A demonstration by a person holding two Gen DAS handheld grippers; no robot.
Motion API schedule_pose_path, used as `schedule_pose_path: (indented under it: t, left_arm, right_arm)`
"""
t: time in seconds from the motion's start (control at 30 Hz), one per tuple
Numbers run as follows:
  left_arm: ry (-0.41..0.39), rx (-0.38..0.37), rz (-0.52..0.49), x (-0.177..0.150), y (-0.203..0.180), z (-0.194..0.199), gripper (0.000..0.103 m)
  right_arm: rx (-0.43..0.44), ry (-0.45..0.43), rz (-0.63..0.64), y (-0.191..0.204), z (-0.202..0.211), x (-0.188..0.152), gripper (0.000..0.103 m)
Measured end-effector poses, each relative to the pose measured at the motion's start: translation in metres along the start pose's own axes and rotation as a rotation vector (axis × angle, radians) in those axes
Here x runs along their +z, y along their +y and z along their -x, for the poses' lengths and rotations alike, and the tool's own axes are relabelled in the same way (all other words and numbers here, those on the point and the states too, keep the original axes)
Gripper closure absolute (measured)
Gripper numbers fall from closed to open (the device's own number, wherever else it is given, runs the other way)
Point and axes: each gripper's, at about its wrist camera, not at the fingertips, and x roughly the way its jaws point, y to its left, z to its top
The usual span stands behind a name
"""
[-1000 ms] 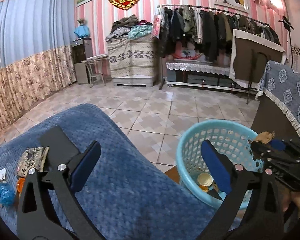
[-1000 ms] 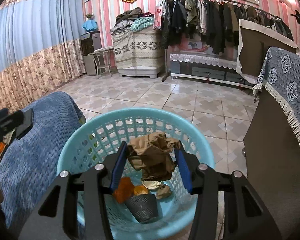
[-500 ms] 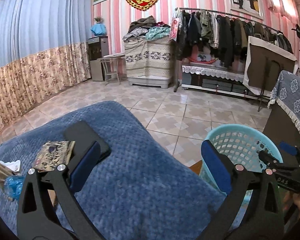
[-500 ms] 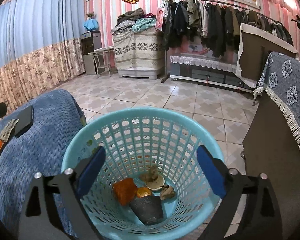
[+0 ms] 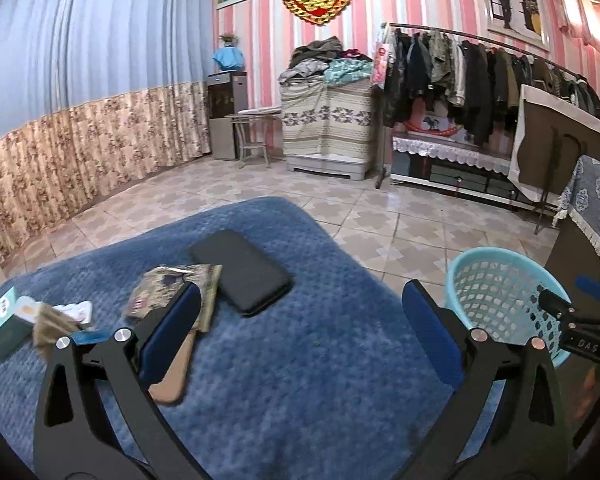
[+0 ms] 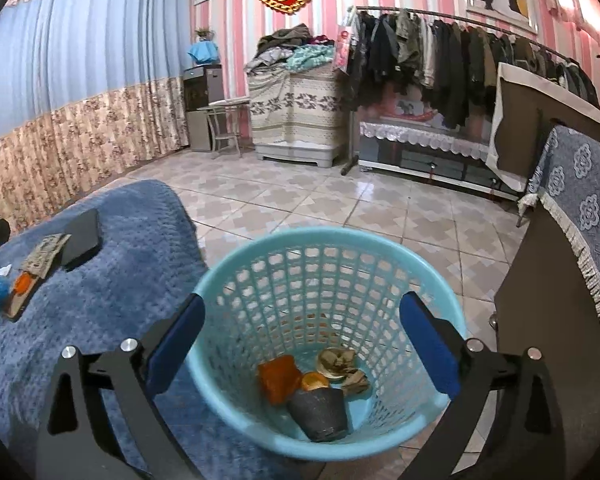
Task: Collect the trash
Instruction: 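Move both open tools back over the rug toward the beige cloth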
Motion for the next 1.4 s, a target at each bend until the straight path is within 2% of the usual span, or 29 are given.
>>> schedule_pose_path:
  t: [0.47, 0.73, 1.2, 1.4]
  left_arm:
    - [0.009, 0.124, 0.078, -0.024, 0.082, 0.041, 0.006]
    - [0.030, 0.187, 0.129, -0.048, 0.128, 0.061, 0.006]
    - [0.037, 0.292, 0.173, -0.074, 0.181, 0.079, 0.006]
    - [0.063, 0.324, 0.190, -0.089, 0.200, 0.080, 0.006]
  right_arm:
    - [0.085, -0.020, 0.077, 0.054, 0.025, 0.001, 0.007]
    - [0.129, -0.019, 0.109, 0.082, 0.033, -0.005, 0.007]
    - [0.192, -0.012, 0.184, 0.128, 0.033, -0.013, 0.007]
    - [0.223, 0.000, 0.214, 0.148, 0.026, -0.017, 0.007]
